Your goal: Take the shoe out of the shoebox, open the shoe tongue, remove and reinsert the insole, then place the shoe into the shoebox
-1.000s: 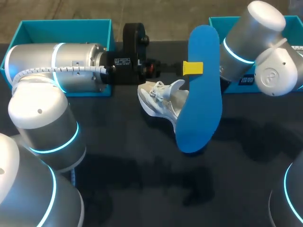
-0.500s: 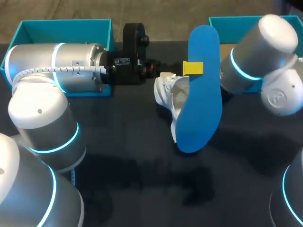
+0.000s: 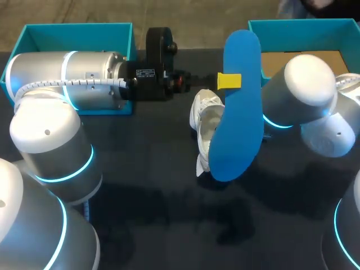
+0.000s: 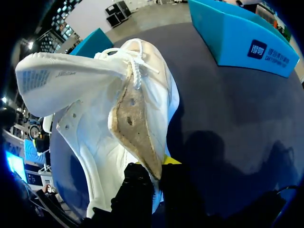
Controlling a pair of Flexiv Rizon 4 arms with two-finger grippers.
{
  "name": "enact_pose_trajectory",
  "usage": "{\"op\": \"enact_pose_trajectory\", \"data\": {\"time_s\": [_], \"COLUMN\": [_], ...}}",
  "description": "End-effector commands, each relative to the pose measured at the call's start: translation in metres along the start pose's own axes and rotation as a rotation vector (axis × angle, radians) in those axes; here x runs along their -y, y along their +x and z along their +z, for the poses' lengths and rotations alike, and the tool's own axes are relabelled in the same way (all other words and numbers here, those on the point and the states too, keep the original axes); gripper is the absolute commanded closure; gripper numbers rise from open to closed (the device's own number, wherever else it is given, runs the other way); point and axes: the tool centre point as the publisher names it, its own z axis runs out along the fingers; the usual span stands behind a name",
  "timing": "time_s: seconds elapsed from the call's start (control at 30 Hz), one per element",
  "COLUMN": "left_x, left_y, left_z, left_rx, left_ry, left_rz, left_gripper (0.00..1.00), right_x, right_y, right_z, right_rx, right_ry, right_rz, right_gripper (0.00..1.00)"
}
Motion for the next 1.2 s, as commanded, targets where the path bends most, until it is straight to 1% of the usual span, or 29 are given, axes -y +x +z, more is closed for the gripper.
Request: {"op": "enact_pose_trajectory", "data": {"time_s": [0.03,0.53,0.7,0.9,1.2], "left_x": [0.0,0.0,0.0,0.0,0.0], "left_y": [0.0,0.0,0.0,0.0,0.0], "left_z": [0.0,0.0,0.0,0.0,0.0], "left_rx": [0.0,0.0,0.0,0.0,0.0], "left_ry": [0.0,0.0,0.0,0.0,0.0], "left_rz": [0.0,0.0,0.0,0.0,0.0], "left_gripper": [1.0,1.0,1.0,1.0,1.0], "right_x": [-0.003,0.003,0.002,0.006,0.018], "right_y": [0.004,0.004,0.006,0.017,0.017], "right_z": [0.012,0.033,0.035,0.024,0.035], "right_rx": [-0.02,-0.038,-0.042,-0.066,-0.058], "right_ry": [0.012,0.067,0.08,0.094,0.119], "right_rz": [-0.002,-0.02,-0.036,-0.039,-0.047], "right_gripper": [1.0,1.0,1.0,1.0,1.0]}}
